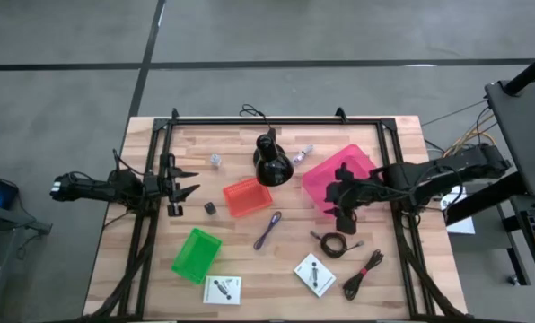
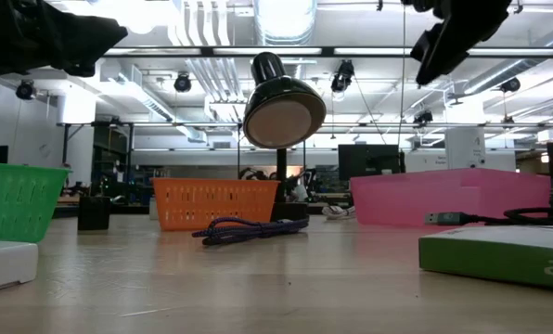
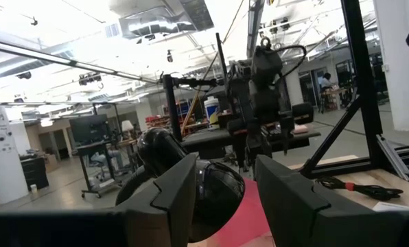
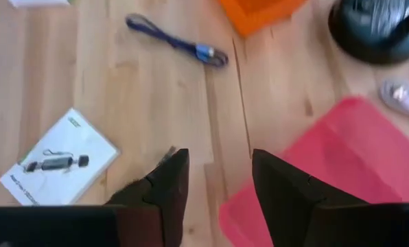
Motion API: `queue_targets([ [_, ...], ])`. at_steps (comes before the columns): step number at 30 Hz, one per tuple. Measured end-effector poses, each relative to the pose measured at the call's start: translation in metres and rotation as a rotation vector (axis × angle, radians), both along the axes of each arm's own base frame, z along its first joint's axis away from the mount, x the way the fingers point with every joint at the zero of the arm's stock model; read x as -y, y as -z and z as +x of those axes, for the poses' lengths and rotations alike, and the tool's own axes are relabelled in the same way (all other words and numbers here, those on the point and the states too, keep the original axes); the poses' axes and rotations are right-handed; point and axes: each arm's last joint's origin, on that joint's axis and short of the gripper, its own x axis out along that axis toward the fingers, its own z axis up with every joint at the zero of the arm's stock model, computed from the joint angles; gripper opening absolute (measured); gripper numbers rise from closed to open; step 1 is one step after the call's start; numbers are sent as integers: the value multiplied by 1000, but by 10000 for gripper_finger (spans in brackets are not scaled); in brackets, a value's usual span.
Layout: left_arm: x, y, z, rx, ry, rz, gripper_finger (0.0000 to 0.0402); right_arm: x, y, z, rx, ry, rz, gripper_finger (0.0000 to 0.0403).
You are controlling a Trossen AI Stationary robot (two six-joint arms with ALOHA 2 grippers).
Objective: Pick and place items into bin
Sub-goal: Put the top black charger cable into the pink bin
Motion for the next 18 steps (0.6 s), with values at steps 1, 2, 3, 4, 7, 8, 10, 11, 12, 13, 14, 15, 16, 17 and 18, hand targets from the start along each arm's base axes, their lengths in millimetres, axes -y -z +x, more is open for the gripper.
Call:
queue_targets([
  [1,0,0,0,0,0,0,137,0,1,2,-20,11,6,148],
  [2,0,0,0,0,0,0,137,-1,3,3,-39,19,9,148],
  [3,0,0,0,0,0,0,137,-2,4,4,-55,27,11,148],
  [4,0,0,0,0,0,0,137,-2,5,6,-69,30,12,148],
  [7,0,0,0,0,0,0,137,-4,10,10,-117,49,21,148],
  [8,0,0,0,0,0,0,137,-5,12,11,-130,51,24,148],
  [10,0,0,0,1,0,0,137,-7,13,13,-144,47,26,148],
  [11,0,0,0,0,0,0,137,-7,14,13,-157,40,34,148],
  [12,0,0,0,0,0,0,137,-8,15,14,-177,31,46,147],
  [13,0,0,0,1,0,0,137,-9,16,15,-189,20,62,146],
  [14,0,0,0,1,0,0,137,-10,16,16,-198,9,81,145],
  [15,0,0,0,0,0,0,137,-11,17,17,-205,1,96,144],
  [16,0,0,0,1,0,0,137,-12,17,18,-213,-5,112,143],
  [17,0,0,0,1,0,0,137,-14,18,19,-219,-7,123,142],
  [18,0,0,0,0,0,0,137,-15,18,20,-224,-10,130,141],
])
